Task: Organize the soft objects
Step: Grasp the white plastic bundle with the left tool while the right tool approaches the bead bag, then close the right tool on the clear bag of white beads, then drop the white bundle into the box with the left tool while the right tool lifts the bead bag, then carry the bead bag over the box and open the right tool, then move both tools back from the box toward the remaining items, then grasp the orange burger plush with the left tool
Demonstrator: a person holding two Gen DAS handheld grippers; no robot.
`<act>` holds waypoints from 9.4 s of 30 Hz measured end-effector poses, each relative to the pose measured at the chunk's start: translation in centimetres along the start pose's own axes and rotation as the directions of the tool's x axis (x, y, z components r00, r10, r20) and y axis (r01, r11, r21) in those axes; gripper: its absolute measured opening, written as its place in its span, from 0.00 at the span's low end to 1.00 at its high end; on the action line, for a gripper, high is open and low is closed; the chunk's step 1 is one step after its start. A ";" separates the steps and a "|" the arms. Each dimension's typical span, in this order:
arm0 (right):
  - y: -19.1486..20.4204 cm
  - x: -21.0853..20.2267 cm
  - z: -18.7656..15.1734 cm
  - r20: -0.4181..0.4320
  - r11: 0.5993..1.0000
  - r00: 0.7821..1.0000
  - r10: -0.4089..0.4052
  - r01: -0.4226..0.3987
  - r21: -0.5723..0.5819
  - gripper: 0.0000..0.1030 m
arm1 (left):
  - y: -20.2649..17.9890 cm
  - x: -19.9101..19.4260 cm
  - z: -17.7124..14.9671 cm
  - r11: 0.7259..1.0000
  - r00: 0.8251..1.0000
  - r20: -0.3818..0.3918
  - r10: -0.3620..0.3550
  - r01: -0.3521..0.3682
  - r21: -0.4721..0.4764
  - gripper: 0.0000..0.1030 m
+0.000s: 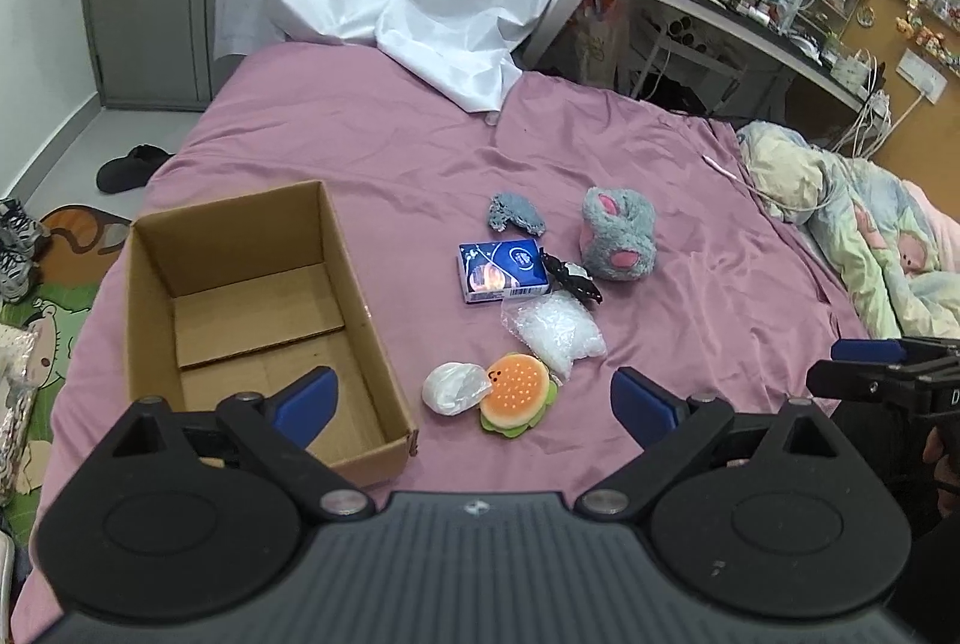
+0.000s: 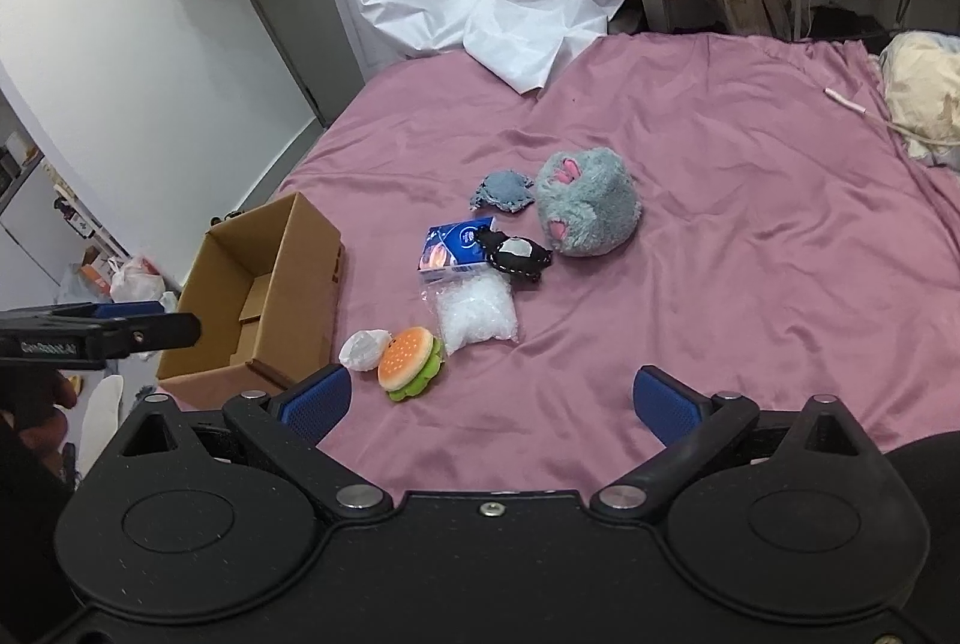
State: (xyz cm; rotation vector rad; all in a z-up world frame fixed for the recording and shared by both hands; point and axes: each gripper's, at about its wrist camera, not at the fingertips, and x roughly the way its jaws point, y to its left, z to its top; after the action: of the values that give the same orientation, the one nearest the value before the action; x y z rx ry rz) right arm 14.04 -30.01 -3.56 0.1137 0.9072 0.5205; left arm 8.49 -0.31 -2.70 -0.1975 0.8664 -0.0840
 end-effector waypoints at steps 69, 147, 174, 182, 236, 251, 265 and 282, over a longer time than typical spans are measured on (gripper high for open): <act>0.3 16.0 2.8 -0.165 0.988 0.986 -0.003 0.027 0.149 0.34 | -2.1 15.0 2.1 0.969 0.949 -0.299 0.100 -0.025 0.245 0.33; 17.4 15.7 8.7 0.015 0.982 0.987 0.161 -0.159 -0.097 0.24 | 15.5 7.6 3.6 0.966 0.979 -0.025 0.202 -0.203 -0.161 0.49; 21.8 19.5 8.8 -0.029 0.963 0.973 0.228 -0.230 -0.137 0.24 | 18.4 0.7 2.1 0.901 0.943 0.053 0.328 -0.295 -0.319 0.79; 22.5 21.6 8.3 -0.097 0.955 0.954 0.283 -0.290 -0.069 0.54 | 19.6 0.8 1.3 0.877 0.943 0.026 0.333 -0.300 -0.375 0.80; 4.6 3.2 2.6 0.061 0.993 0.996 0.069 -0.063 -0.096 1.00 | 2.2 -2.1 1.2 0.992 0.991 0.018 0.129 -0.129 -0.005 0.97; 1.7 1.3 1.5 0.073 0.997 0.995 0.071 -0.068 -0.044 1.00 | -0.8 0.1 2.0 0.993 0.997 -0.038 0.064 -0.059 0.106 0.97; -1.5 3.0 1.2 0.073 1.000 0.997 0.020 -0.022 0.020 1.00 | -2.5 4.6 3.0 0.991 0.993 -0.113 0.030 -0.015 0.134 0.96; -2.8 7.7 1.9 -0.007 0.999 1.000 0.003 -0.003 0.032 0.91 | -4.1 11.9 2.8 0.981 0.960 -0.280 -0.019 0.073 0.182 0.84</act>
State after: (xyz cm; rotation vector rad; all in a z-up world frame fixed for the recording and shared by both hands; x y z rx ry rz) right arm 20.43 -28.51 -8.86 0.1423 0.9225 0.5096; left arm 18.28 -5.72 -9.01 -0.0252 1.1266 -0.2419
